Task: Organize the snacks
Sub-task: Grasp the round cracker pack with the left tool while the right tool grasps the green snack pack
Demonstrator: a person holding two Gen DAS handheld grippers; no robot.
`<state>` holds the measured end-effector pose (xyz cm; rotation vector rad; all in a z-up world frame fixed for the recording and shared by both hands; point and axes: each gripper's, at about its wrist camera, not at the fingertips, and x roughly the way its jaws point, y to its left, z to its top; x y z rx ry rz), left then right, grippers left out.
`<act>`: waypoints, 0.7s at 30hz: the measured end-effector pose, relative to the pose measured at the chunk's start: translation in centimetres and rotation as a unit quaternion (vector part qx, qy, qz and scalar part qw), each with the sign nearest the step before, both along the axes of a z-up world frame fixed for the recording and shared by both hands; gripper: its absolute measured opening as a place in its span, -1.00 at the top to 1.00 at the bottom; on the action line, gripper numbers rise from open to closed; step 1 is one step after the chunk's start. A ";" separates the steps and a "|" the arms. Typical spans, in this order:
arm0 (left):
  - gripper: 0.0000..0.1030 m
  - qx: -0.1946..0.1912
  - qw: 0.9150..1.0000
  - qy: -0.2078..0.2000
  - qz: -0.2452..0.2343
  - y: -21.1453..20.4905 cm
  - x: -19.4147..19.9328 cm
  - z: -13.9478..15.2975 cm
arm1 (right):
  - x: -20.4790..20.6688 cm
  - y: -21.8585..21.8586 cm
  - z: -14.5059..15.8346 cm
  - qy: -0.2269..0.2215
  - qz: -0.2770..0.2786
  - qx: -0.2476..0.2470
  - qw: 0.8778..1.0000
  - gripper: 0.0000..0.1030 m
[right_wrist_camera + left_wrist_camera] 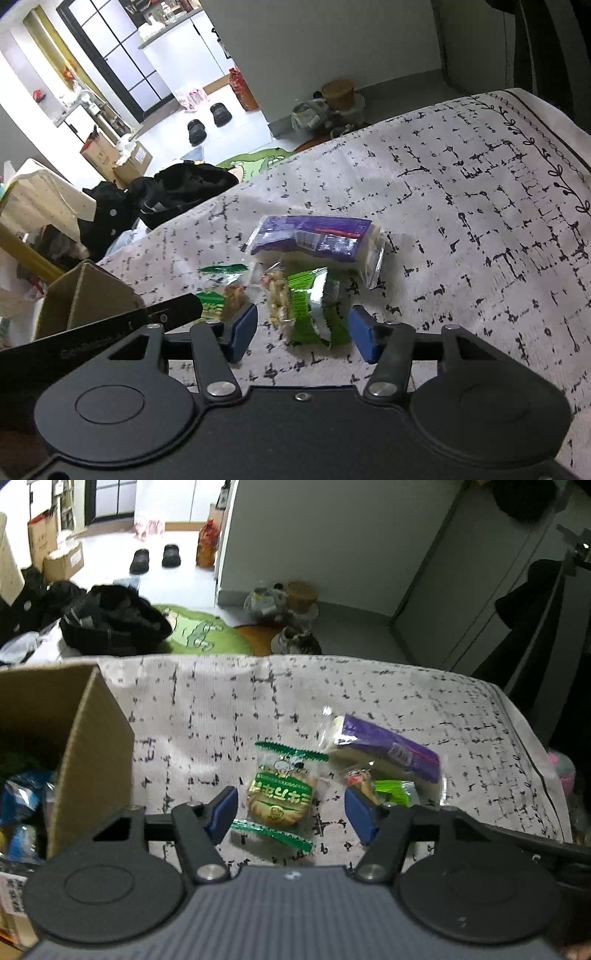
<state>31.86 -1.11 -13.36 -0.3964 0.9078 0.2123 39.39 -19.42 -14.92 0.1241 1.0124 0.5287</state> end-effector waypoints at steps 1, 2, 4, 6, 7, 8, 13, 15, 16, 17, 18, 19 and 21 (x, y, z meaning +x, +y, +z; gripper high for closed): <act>-0.21 -0.001 1.000 0.003 0.001 0.0 0.2 -0.3 | 0.3 0.1 -0.2 0.001 -0.001 -0.002 1.000 0.00; -0.21 0.000 1.000 0.005 0.004 0.0 0.5 -0.6 | 0.5 0.2 -0.4 0.003 -0.002 -0.003 1.000 0.02; -0.21 0.003 1.000 0.010 0.007 -0.1 1.0 -1.2 | 1.0 0.4 -0.9 0.008 -0.002 -0.006 1.000 0.03; -0.20 0.002 1.000 0.015 0.010 -0.2 1.4 -1.8 | 1.4 0.8 -1.4 0.011 -0.001 -0.012 1.000 0.06; -0.20 0.003 1.000 0.017 0.011 -0.2 1.7 -2.1 | 1.6 1.0 -1.7 0.012 -0.002 -0.015 1.000 0.07; -0.19 0.008 1.000 0.019 0.012 -0.3 1.9 -2.4 | 1.8 1.1 -2.0 0.012 -0.002 -0.019 1.000 0.08; -0.19 0.023 0.999 0.029 0.008 -0.5 2.6 -3.4 | 2.4 1.5 -2.8 0.008 -0.006 -0.031 0.999 0.17; -0.19 0.031 0.999 0.035 0.007 -0.6 2.9 -3.9 | 2.4 1.8 -2.7 0.009 -0.004 -0.043 0.999 0.27; -0.19 0.035 0.999 0.036 0.006 -0.7 3.0 -4.1 | 2.4 1.9 -2.8 0.012 -0.003 -0.050 0.999 0.34; -0.19 0.042 0.998 0.036 0.005 -0.9 3.1 -4.2 | 2.4 1.9 -2.8 0.012 -0.001 -0.053 0.999 0.34; -0.19 0.050 0.998 0.035 0.001 -1.2 3.2 -4.3 | 2.3 2.0 -2.8 0.012 0.001 -0.057 0.998 0.35; -0.20 0.058 0.998 0.035 -0.003 -1.4 3.3 -4.4 | 2.2 2.1 -2.8 0.011 0.003 -0.063 0.998 0.35; -0.20 0.068 0.997 0.033 -0.007 -1.7 3.5 -4.6 | 1.8 2.3 -2.8 0.004 0.014 -0.077 0.997 0.35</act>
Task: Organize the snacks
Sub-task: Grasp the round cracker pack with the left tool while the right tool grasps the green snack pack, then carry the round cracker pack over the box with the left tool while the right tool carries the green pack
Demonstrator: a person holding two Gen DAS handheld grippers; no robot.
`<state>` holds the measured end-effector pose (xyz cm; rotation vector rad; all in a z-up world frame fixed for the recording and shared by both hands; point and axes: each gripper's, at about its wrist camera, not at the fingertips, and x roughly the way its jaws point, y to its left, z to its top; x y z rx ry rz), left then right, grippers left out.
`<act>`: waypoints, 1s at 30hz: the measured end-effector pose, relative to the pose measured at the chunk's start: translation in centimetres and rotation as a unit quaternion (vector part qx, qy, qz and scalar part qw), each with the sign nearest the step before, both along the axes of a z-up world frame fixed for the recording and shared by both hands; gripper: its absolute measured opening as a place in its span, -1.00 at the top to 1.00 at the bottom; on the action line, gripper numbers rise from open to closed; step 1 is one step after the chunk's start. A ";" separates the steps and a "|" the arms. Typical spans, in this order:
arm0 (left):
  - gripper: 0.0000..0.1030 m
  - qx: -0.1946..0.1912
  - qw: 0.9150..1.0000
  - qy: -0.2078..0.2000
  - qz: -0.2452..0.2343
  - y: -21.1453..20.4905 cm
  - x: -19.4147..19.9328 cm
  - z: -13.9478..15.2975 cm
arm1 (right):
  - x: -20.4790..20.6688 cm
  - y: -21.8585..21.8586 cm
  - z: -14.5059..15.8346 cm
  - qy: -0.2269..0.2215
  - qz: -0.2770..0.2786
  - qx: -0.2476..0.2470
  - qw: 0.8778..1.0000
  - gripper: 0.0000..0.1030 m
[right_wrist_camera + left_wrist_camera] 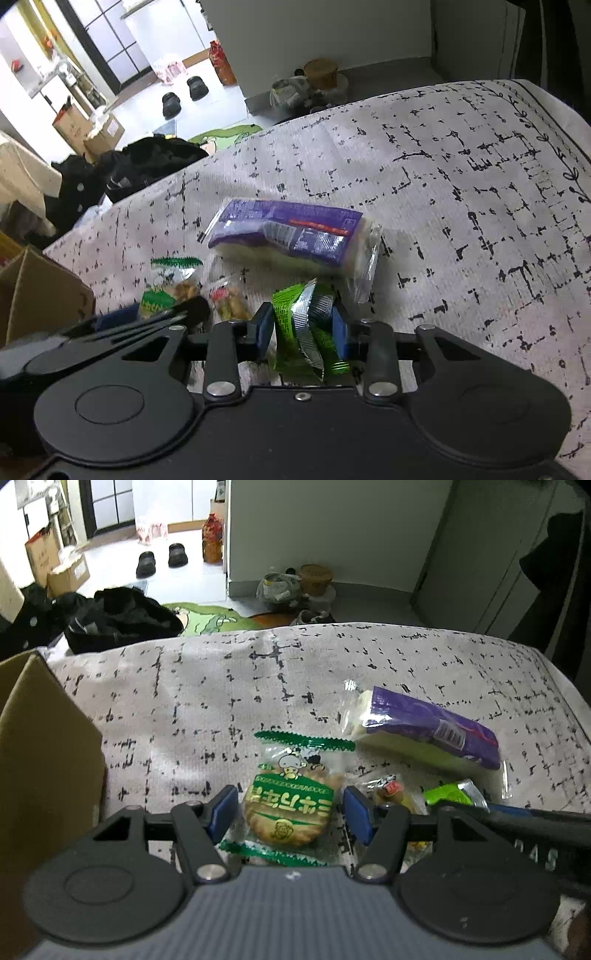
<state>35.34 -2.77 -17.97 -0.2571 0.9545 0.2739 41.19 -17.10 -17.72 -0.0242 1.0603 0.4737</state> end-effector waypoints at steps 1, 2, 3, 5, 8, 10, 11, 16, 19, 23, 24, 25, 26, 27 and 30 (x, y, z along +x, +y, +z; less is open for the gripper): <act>-0.20 0.000 1.000 -0.001 0.000 0.0 0.0 -0.1 | -0.2 0.1 0.0 -0.004 0.005 -0.005 1.000 0.35; -0.21 0.001 1.000 -0.004 0.002 0.0 0.0 -0.2 | -0.5 0.1 0.0 -0.007 0.008 -0.008 1.000 0.35; -0.19 0.003 1.000 -0.005 0.001 0.0 0.0 -0.2 | -0.8 0.0 0.0 -0.008 0.009 -0.009 1.000 0.36; 0.00 0.016 1.000 -0.004 -0.004 -0.3 -0.1 0.0 | -1.2 -0.6 0.2 -0.005 0.001 -0.001 1.000 0.37; 0.07 0.021 1.000 -0.002 0.000 -0.5 -0.4 0.2 | -2.1 -1.8 0.4 0.002 -0.020 0.017 1.000 0.38; 0.07 0.017 1.000 0.000 0.000 -0.7 -0.9 0.5 | -2.8 -2.5 0.6 0.004 -0.033 0.030 0.999 0.38; 0.07 0.016 1.000 -0.003 -0.004 -0.9 -1.2 0.7 | -3.0 -2.9 0.8 0.005 -0.038 0.037 0.999 0.38; 0.07 0.011 1.000 -0.018 -0.018 -1.8 -3.2 2.2 | -3.9 -4.1 2.0 -0.003 -0.063 0.061 0.996 0.38; 0.07 0.009 0.999 -0.027 -0.021 -2.0 -4.2 3.4 | -4.2 -4.6 3.1 -0.009 -0.080 0.077 0.994 0.38; 0.07 0.014 0.999 -0.041 -0.027 -2.0 -6.1 5.6 | -4.8 -4.8 4.5 -0.023 -0.081 0.091 0.992 0.38; 0.07 0.013 0.999 -0.044 -0.028 -1.9 -6.5 6.1 | -4.9 -4.6 4.9 -0.027 -0.080 0.092 0.992 0.38; 0.07 0.009 0.998 -0.049 -0.027 -1.8 -7.0 6.6 | -5.0 -4.6 5.2 -0.030 -0.081 0.094 0.992 0.38; 0.07 0.006 0.998 -0.054 -0.025 -1.7 -7.5 7.0 | -5.1 -4.5 5.4 -0.030 -0.081 0.097 0.991 0.38; 0.07 0.006 0.998 -0.059 -0.026 -1.6 -7.8 7.4 | -5.3 -4.4 5.6 -0.030 -0.082 0.101 0.991 0.38; 0.07 0.010 0.997 -0.078 -0.027 -0.8 -8.9 9.1 | -6.0 -3.9 6.3 -0.032 -0.076 0.111 0.990 0.38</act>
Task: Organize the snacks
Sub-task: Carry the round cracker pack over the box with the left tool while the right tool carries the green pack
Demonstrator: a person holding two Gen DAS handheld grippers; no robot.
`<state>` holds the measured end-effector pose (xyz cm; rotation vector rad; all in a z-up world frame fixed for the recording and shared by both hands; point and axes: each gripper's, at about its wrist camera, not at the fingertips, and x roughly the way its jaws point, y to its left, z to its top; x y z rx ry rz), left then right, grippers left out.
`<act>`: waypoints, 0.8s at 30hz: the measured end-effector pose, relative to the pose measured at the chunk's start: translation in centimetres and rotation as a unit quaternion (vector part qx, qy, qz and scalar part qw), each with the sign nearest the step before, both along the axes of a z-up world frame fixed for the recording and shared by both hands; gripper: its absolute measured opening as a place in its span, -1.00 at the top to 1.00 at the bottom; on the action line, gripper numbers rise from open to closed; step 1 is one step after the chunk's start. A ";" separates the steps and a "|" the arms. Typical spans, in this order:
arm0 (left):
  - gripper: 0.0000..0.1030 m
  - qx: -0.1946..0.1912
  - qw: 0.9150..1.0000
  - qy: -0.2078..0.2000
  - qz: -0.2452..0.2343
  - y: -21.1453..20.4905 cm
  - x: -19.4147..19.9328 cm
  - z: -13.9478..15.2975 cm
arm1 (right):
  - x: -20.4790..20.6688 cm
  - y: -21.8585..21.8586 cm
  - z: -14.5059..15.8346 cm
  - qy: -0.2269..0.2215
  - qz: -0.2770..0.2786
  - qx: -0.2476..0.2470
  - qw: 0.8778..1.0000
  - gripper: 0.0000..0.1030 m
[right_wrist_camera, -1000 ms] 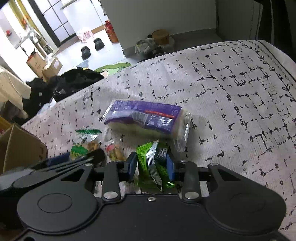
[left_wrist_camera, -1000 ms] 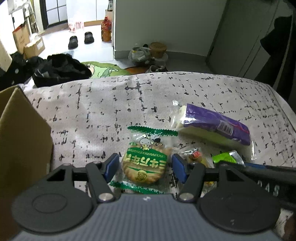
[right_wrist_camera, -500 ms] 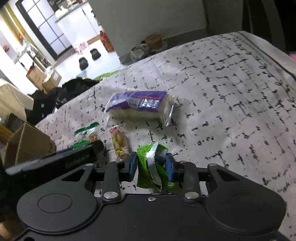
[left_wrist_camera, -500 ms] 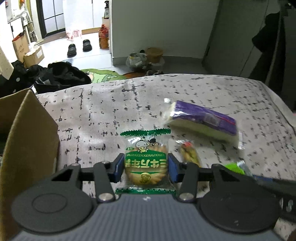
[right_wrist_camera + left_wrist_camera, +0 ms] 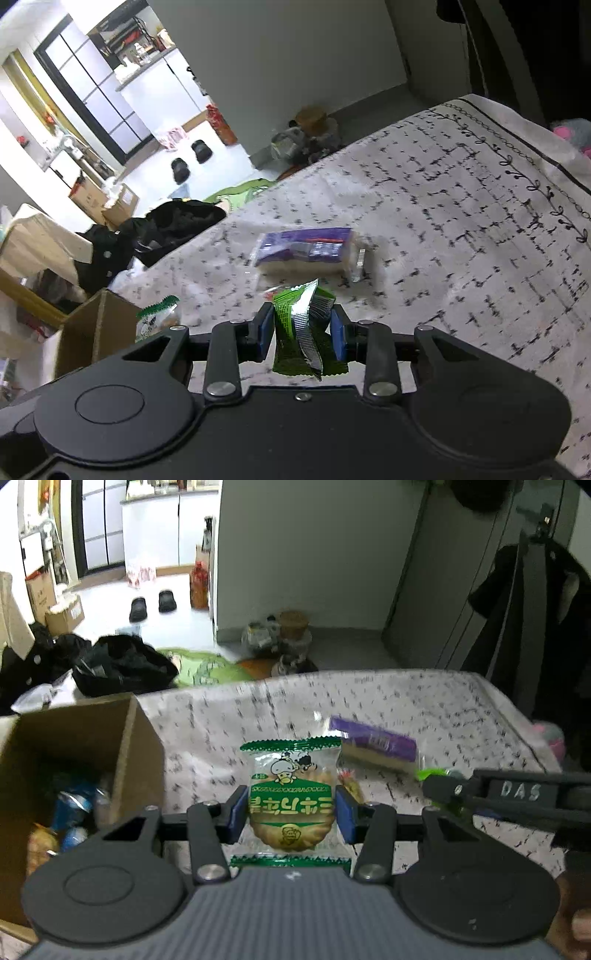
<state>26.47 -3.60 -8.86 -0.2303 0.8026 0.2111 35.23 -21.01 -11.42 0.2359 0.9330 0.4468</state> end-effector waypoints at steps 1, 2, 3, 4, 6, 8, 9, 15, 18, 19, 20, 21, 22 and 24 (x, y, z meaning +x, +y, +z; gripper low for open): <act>0.07 -0.003 1.000 -0.006 0.004 0.5 -0.3 0.5 | -0.3 0.3 0.3 -0.005 0.003 0.001 1.000 0.38; 0.07 -0.005 1.000 -0.012 0.009 1.0 -0.6 1.1 | -0.6 0.5 0.6 -0.008 0.005 0.003 1.000 0.38; 0.07 -0.006 1.000 -0.017 0.012 1.4 -0.8 1.6 | -0.8 0.8 0.9 -0.010 0.008 0.005 1.000 0.38; 0.07 -0.007 1.000 -0.023 0.015 1.7 -1.1 2.0 | -0.9 1.1 1.0 -0.012 0.011 0.006 1.000 0.38; 0.07 -0.013 0.999 -0.032 0.020 2.3 -1.6 2.6 | -1.3 1.8 1.4 -0.018 0.019 0.008 1.000 0.38; 0.07 -0.020 0.999 -0.038 0.027 2.9 -2.2 3.0 | -1.7 2.4 1.9 -0.022 0.024 0.011 0.999 0.38; 0.07 -0.020 0.998 -0.042 0.031 3.2 -2.5 3.2 | -1.9 2.7 2.1 -0.024 0.026 0.013 0.999 0.38; 0.07 -0.022 0.996 -0.064 0.051 5.0 -4.6 4.7 | -3.2 4.5 3.5 -0.039 0.049 0.025 0.998 0.38; 0.07 -0.022 0.995 -0.075 0.057 6.1 -5.9 5.5 | -4.0 5.5 4.0 -0.045 0.066 0.031 0.996 0.38; 0.07 -0.019 0.995 -0.077 0.060 6.4 -6.3 5.8 | -4.2 5.9 4.2 -0.047 0.071 0.033 0.996 0.38; 0.07 -0.016 0.995 -0.078 0.062 6.8 -6.7 5.9 | -4.4 6.3 4.3 -0.049 0.075 0.036 0.995 0.38; 0.07 -0.014 0.995 -0.079 0.065 7.3 -7.1 6.0 | -4.6 6.6 4.4 -0.050 0.078 0.037 0.995 0.38; 0.07 -0.012 0.994 -0.079 0.069 7.8 -7.4 6.1 | -4.9 7.0 4.5 -0.051 0.083 0.039 0.994 0.38; 0.07 -0.010 0.993 -0.081 0.080 8.9 -8.1 6.3 | -5.3 7.7 4.6 -0.053 0.089 0.040 0.994 0.38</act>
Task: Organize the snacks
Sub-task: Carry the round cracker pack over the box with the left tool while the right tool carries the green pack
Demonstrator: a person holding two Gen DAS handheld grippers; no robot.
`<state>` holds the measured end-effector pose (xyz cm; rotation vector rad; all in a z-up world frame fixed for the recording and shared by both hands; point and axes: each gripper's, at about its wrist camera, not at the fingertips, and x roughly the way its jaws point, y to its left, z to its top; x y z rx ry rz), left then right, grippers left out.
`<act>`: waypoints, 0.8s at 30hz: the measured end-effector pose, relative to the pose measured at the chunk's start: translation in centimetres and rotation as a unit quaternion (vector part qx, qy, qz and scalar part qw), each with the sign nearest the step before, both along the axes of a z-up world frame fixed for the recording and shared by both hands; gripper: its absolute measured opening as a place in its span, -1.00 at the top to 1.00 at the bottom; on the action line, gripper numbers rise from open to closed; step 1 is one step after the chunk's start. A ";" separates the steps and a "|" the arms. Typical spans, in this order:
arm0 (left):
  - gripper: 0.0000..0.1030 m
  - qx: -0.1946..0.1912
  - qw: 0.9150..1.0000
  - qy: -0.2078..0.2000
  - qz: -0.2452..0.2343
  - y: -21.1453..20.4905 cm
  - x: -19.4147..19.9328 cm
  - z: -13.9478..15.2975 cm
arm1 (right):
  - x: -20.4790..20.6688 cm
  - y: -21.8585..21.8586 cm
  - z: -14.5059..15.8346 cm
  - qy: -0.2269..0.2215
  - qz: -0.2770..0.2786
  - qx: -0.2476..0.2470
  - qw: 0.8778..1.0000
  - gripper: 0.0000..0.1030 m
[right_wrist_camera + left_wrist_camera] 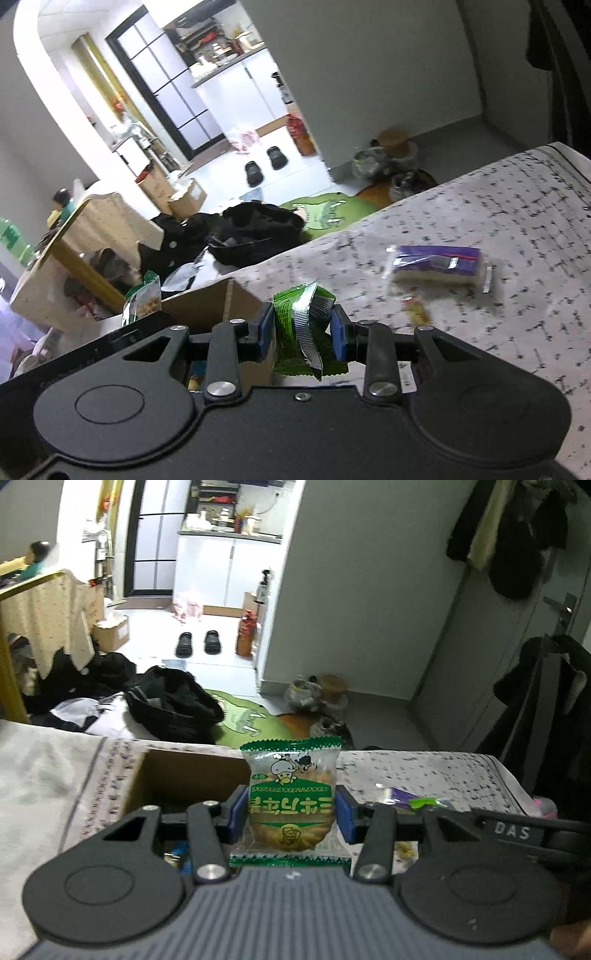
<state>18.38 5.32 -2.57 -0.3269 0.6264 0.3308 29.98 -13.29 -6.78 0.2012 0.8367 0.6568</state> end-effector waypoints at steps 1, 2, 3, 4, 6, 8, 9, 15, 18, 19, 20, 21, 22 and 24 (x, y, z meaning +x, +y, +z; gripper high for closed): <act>0.07 -0.001 1.000 -0.001 0.005 0.6 -0.3 0.0 | -0.2 0.5 0.0 -0.002 0.005 0.000 1.000 0.38; 0.07 0.000 1.000 -0.001 0.010 1.1 -0.7 0.1 | -0.4 0.8 0.0 -0.003 0.008 0.000 1.000 0.38; 0.07 0.009 1.000 0.000 0.017 1.7 -1.1 0.1 | -0.6 1.3 -0.1 -0.004 0.012 0.000 1.000 0.38; 0.07 0.015 1.000 0.001 0.022 2.2 -1.3 0.0 | -0.8 1.7 0.0 -0.004 0.016 0.001 1.000 0.38; 0.07 0.011 0.999 0.005 0.031 3.6 -2.1 -0.2 | -1.2 2.6 0.0 -0.007 0.023 0.002 1.000 0.38; 0.07 0.016 0.999 0.010 0.041 4.6 -2.6 -0.3 | -1.5 3.3 0.1 -0.007 0.028 0.004 1.000 0.38; 0.07 0.015 0.999 0.010 0.045 5.0 -2.9 -0.3 | -1.7 3.8 0.2 -0.008 0.032 0.005 0.999 0.38; 0.07 0.015 0.998 0.008 0.058 6.9 -3.9 -0.3 | -2.5 6.0 0.1 -0.011 0.048 0.004 0.999 0.38; 0.07 0.013 0.998 0.010 0.064 7.9 -3.9 -0.6 | -2.7 7.0 0.1 -0.012 0.054 0.003 0.998 0.38; 0.07 0.010 0.998 0.010 0.066 8.2 -3.9 -0.8 | -2.8 7.2 0.1 -0.013 0.056 0.002 0.998 0.38; 0.07 0.007 0.998 0.010 0.067 8.6 -3.8 -0.9 | -2.8 7.6 0.1 -0.013 0.058 0.001 0.998 0.38; 0.07 0.007 0.998 0.012 0.068 8.9 -3.7 -1.1 | -2.8 7.9 0.0 -0.012 0.059 0.000 0.998 0.38; 0.07 0.005 0.998 0.013 0.068 9.2 -3.6 -1.2 | -2.8 8.2 -0.1 -0.010 0.060 -0.001 0.998 0.38; 0.07 -0.004 0.998 0.014 0.064 9.6 -3.5 -1.6 | -2.8 8.6 -0.2 -0.010 0.062 -0.004 0.998 0.38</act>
